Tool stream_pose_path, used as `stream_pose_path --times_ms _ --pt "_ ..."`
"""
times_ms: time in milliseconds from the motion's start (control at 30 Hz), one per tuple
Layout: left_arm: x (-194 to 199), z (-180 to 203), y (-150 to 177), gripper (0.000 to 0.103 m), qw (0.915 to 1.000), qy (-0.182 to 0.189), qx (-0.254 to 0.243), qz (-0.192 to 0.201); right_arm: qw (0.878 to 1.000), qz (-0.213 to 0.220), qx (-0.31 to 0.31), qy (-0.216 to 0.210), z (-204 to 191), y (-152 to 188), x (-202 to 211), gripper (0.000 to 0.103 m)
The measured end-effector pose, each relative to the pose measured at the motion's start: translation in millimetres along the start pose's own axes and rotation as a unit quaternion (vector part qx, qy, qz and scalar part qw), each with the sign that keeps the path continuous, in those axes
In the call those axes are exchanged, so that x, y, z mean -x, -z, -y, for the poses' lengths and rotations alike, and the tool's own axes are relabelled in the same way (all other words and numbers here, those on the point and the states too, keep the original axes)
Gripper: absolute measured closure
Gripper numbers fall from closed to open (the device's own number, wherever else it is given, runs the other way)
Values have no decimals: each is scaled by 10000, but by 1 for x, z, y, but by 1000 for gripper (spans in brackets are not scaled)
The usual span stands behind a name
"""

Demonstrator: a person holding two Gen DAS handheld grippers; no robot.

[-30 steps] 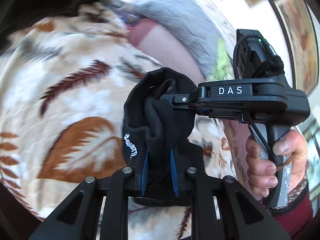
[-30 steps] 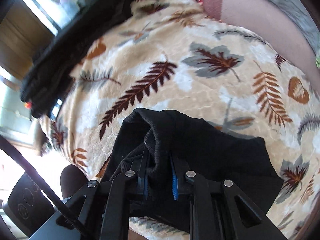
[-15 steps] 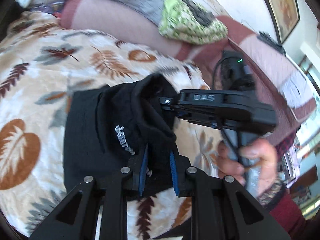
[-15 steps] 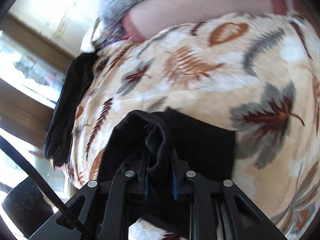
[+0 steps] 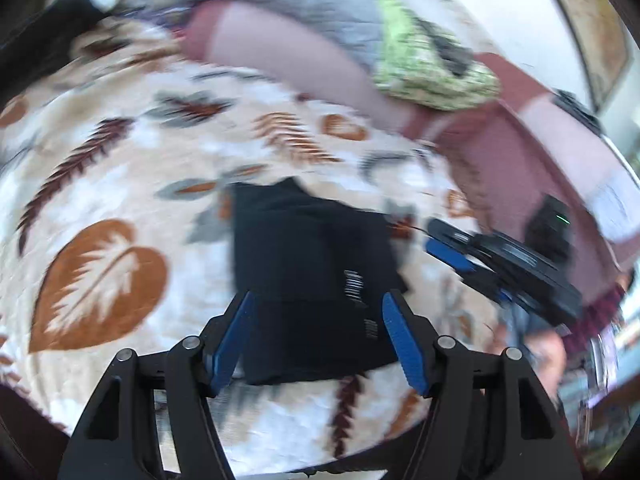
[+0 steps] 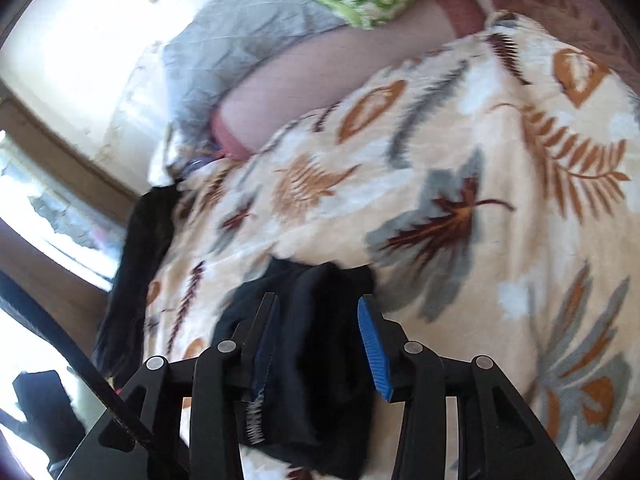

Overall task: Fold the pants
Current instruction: 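Grasp the folded bundle with the left gripper while the right gripper grasps its edge, fold over, then release the black pants bundle with both grippers and pull back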

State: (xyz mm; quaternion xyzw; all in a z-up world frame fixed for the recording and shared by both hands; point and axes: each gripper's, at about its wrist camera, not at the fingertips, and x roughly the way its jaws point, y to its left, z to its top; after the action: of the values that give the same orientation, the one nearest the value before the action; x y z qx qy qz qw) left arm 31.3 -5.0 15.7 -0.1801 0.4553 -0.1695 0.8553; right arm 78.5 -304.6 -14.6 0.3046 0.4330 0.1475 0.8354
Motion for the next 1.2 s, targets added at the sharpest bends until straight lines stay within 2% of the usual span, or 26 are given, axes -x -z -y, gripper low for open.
stream_pose_path --times_ms 100,133,267,300,367,433,500,600,700,833,933,1000,1133,1200 --pt "-13 -8 -10 38 9999 -94 111 1 9973 -249 -30 -689 -18 13 -14 57" --pt "-19 -8 -13 38 9999 -138 86 -34 9963 -343 -119 -778 -20 17 -22 57" --pt "-48 -1 -13 38 9988 -281 -237 -333 9935 -711 -540 -713 -7 32 -52 57" --pt "-58 0 -6 38 9977 -343 -289 -506 9927 -759 -671 -654 0 36 -56 60" --pt "-69 1 8 38 9958 -539 -476 -561 9930 -758 -826 -377 13 43 -56 62" --pt "-75 8 23 36 9899 -957 -955 -434 9948 -668 -748 -207 20 46 -51 64" --pt "-78 7 30 30 9879 -1051 -1023 -500 9962 -618 -621 35 24 50 -45 63" --pt "-79 -10 29 29 9936 -734 -474 -717 9977 -584 -293 181 20 52 -45 63" --pt "-72 -25 26 29 9946 -382 -1 -963 9976 -530 55 451 9 55 -46 63" --pt "-42 -26 31 29 9960 -213 -41 -862 9972 -436 288 532 6 58 -48 63" --pt "-20 -23 32 29 9973 -357 -135 -626 9984 -262 235 445 9 61 -38 62" --pt "-8 -20 31 29 9975 -516 -208 -425 9984 74 249 493 5 66 -24 52" --pt "-2 -13 27 28 9958 -817 -345 -243 9935 557 517 845 -4 81 4 43" --pt "-4 -9 28 28 9949 -875 -415 -267 9924 642 496 923 -1 86 12 40"
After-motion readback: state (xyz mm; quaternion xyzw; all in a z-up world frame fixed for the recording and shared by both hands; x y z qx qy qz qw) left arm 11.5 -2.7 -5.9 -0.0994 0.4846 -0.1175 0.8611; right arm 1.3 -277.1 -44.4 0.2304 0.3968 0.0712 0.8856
